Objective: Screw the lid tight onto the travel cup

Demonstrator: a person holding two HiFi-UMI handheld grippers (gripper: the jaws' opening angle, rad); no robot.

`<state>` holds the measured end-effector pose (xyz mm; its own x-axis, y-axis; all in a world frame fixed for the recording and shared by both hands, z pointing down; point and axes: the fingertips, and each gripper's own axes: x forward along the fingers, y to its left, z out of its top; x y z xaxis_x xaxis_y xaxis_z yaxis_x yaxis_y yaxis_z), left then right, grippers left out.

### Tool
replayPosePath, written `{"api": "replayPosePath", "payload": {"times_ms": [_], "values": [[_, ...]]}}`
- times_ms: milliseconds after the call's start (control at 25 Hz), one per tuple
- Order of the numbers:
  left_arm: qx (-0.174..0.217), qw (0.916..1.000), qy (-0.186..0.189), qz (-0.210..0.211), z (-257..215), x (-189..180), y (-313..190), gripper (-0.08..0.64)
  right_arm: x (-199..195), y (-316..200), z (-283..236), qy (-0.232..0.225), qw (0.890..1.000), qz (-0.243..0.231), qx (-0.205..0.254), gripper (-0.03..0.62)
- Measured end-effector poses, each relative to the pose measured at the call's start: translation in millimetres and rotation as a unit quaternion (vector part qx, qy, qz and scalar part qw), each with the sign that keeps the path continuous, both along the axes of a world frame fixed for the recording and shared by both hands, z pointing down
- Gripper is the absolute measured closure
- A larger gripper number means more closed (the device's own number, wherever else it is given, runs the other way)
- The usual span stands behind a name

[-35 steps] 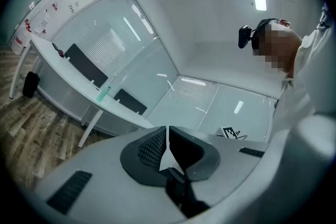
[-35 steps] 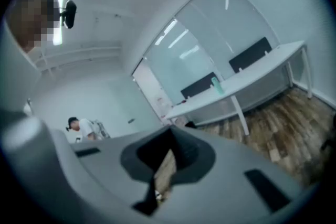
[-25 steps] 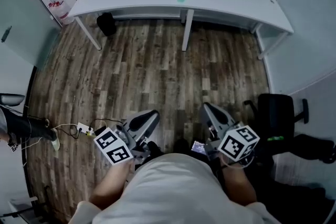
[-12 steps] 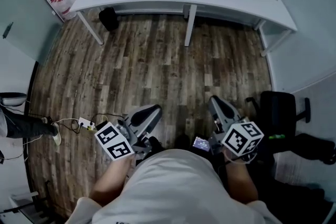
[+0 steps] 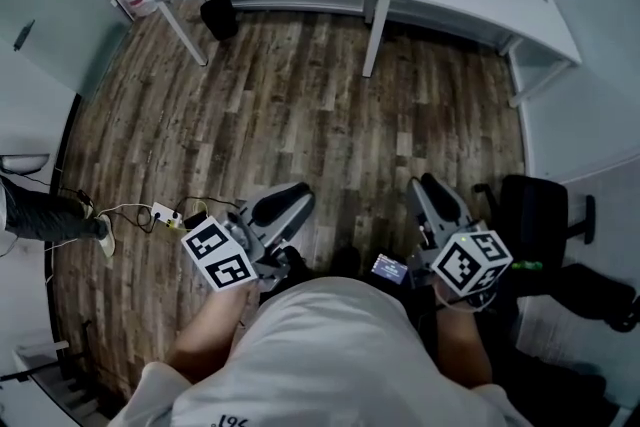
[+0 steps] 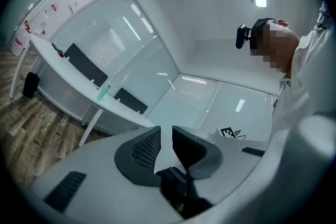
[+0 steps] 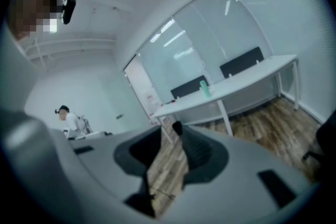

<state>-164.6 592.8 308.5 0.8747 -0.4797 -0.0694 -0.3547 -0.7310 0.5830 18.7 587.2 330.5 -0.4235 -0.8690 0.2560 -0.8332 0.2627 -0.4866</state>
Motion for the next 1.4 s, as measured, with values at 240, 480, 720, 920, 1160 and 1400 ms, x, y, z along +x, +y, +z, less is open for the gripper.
{"api": "replayPosePath", "payload": {"times_ms": [240, 480, 720, 920, 1160, 1400], "values": [[-0.005, 0.9999, -0.001, -0.012, 2.1, 21.3, -5.5, 0.460, 29.9, -6.6, 1.7, 0.011, 1.000, -0.002, -0.004, 0.463], [-0.008, 0.9995, -0.004, -0.029, 4.2, 43.2, -10.8, 0.448, 55.6, -15.8, 6.1, 0.012, 1.000, -0.012, -0.005, 0.460], [-0.008, 0.9988, -0.010, -0.047, 7.0, 59.6, -14.1, 0.440, 72.3, -23.4, 14.5, 0.012, 0.999, -0.029, -0.009, 0.460], [-0.010, 0.9984, -0.016, -0.053, 9.3, 60.9, -24.3, 0.436, 75.4, -35.9, 19.5, 0.008, 0.999, -0.032, -0.010, 0.460], [-0.006, 0.9989, -0.016, -0.044, 11.6, 64.5, -47.2, 0.436, 72.3, -58.9, 22.6, 0.003, 1.000, -0.030, -0.006, 0.460], [-0.015, 0.9993, -0.017, -0.031, 21.5, 50.0, -92.9, 0.436, 51.0, -101.5, 29.3, 0.001, 1.000, -0.026, -0.009, 0.459]]}}
